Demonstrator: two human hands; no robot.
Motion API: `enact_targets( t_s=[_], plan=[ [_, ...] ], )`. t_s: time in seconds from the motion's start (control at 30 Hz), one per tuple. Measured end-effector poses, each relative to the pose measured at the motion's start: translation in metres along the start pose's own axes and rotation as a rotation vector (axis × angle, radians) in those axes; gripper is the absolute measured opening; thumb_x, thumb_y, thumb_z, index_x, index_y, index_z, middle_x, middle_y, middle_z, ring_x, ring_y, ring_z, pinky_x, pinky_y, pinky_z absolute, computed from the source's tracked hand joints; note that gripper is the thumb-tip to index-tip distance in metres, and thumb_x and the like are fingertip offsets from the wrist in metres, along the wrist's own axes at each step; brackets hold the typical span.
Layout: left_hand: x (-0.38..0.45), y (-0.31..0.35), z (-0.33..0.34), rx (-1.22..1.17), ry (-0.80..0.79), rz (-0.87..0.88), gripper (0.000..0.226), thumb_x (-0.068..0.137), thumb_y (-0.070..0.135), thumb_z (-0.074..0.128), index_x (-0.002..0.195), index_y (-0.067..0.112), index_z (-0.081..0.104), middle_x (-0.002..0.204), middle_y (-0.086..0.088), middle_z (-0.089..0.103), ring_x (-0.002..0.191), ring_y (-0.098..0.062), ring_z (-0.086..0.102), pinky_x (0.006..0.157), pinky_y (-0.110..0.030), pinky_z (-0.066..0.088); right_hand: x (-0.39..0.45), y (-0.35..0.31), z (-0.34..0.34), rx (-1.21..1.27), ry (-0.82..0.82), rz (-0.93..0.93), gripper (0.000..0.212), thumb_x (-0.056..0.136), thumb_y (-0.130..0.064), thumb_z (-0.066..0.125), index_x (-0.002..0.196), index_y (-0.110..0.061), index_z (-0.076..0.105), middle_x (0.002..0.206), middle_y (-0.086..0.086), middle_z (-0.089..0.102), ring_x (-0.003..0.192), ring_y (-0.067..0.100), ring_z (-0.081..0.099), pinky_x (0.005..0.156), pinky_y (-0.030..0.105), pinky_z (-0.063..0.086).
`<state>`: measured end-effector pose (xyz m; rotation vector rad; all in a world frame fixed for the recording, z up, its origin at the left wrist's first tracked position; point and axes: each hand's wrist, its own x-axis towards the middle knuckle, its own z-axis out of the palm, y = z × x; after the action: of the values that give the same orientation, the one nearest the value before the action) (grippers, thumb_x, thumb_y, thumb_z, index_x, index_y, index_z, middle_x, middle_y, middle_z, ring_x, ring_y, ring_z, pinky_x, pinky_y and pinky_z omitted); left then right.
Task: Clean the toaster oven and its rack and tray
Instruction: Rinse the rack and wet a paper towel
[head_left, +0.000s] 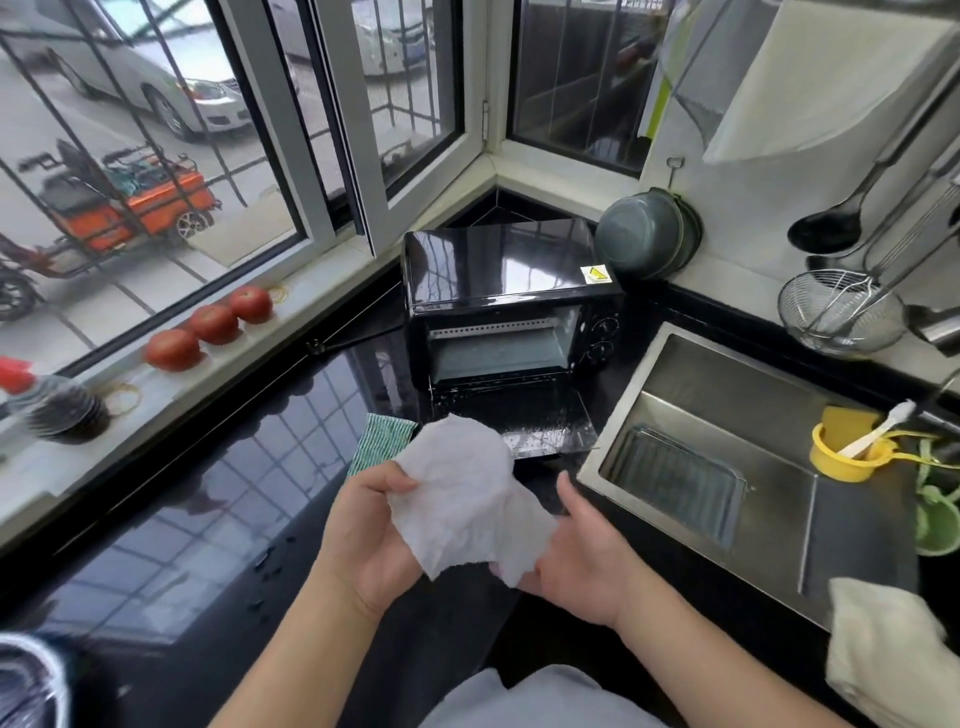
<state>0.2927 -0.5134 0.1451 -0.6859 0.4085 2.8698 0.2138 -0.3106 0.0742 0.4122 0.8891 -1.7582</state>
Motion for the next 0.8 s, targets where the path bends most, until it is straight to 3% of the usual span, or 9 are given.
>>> enact_targets(
  t_s=[0.07, 0.17, 0.27, 0.37, 0.47, 0.53, 0.63, 0.8],
  plan=[
    [-0.002, 0.003, -0.002, 0.016, 0.023, 0.024, 0.075, 0.079, 0.0, 0.028, 0.152, 0.002, 0.046, 0.151, -0.026, 0.049, 0.137, -0.046, 0.049, 0.104, -0.062, 0.048, 0.011, 0.017, 0.001, -0.034, 0.053, 0.072, 0.096, 0.082, -0.081, 0.043, 0.137, -0.004, 0.056, 0.139, 0.023, 0.054, 0.131, 0.038, 0.051, 0.111, 0.053, 0.038],
    [-0.008, 0.006, -0.004, 0.048, 0.086, 0.025, 0.074, 0.08, 0.001, 0.029, 0.152, 0.003, 0.046, 0.15, -0.026, 0.05, 0.136, -0.046, 0.051, 0.108, -0.059, 0.046, 0.024, 0.027, 0.009, -0.035, -0.056, 0.064, 0.089, 0.086, -0.077, 0.044, 0.137, -0.006, 0.057, 0.143, 0.02, 0.052, 0.135, 0.037, 0.047, 0.119, 0.052, 0.025],
    [-0.019, 0.018, -0.013, 0.107, 0.158, 0.011, 0.069, 0.081, -0.003, 0.03, 0.148, -0.001, 0.048, 0.144, -0.031, 0.053, 0.128, -0.05, 0.056, 0.111, -0.06, 0.042, 0.027, 0.013, 0.019, -0.034, -0.035, -0.1, 0.055, 0.098, -0.043, 0.057, 0.135, -0.003, 0.056, 0.139, 0.018, 0.056, 0.132, 0.035, 0.051, 0.115, 0.048, 0.035],
    [-0.025, 0.026, -0.03, 0.292, 0.304, -0.027, 0.057, 0.085, -0.006, 0.034, 0.139, -0.004, 0.052, 0.133, -0.034, 0.062, 0.119, -0.052, 0.063, 0.106, -0.062, 0.044, 0.028, -0.001, 0.014, -0.266, 0.131, -0.262, 0.037, 0.098, -0.026, 0.059, 0.121, 0.001, 0.065, 0.125, 0.018, 0.066, 0.114, 0.028, 0.064, 0.096, 0.038, 0.05],
    [-0.02, 0.018, -0.05, 0.411, 0.458, -0.092, 0.044, 0.093, -0.003, 0.036, 0.133, -0.006, 0.054, 0.124, -0.03, 0.068, 0.107, -0.047, 0.071, 0.096, -0.059, 0.052, 0.029, -0.001, 0.011, -0.655, 0.311, -0.331, 0.033, 0.095, -0.037, 0.06, 0.104, -0.009, 0.074, 0.108, 0.011, 0.073, 0.104, 0.026, 0.068, 0.099, 0.041, 0.05],
    [-0.013, 0.01, -0.06, 0.448, 0.505, -0.146, 0.041, 0.098, 0.0, 0.037, 0.135, -0.005, 0.053, 0.125, -0.029, 0.068, 0.111, -0.046, 0.069, 0.1, -0.06, 0.051, 0.03, -0.002, 0.003, -0.809, 0.407, -0.337, 0.033, 0.091, -0.039, 0.064, 0.1, -0.009, 0.073, 0.104, 0.012, 0.074, 0.098, 0.026, 0.07, 0.096, 0.046, 0.053],
    [-0.002, -0.003, -0.068, 0.422, 0.516, -0.216, 0.037, 0.099, -0.002, 0.037, 0.13, -0.003, 0.056, 0.124, -0.028, 0.069, 0.116, -0.047, 0.067, 0.106, -0.064, 0.045, 0.022, -0.015, -0.015, -0.635, 0.386, -0.227, 0.017, 0.094, -0.016, 0.064, 0.106, -0.004, 0.069, 0.103, 0.013, 0.075, 0.095, 0.027, 0.072, 0.085, 0.043, 0.056],
    [0.016, -0.024, -0.057, 0.319, 0.476, -0.249, 0.038, 0.097, -0.006, 0.037, 0.131, -0.005, 0.055, 0.122, -0.031, 0.069, 0.11, -0.048, 0.069, 0.102, -0.065, 0.046, 0.006, -0.041, -0.049, -0.628, 0.407, 0.003, 0.022, 0.1, -0.01, 0.054, 0.117, -0.006, 0.067, 0.105, 0.012, 0.075, 0.102, 0.03, 0.07, 0.089, 0.044, 0.054]
  ],
)
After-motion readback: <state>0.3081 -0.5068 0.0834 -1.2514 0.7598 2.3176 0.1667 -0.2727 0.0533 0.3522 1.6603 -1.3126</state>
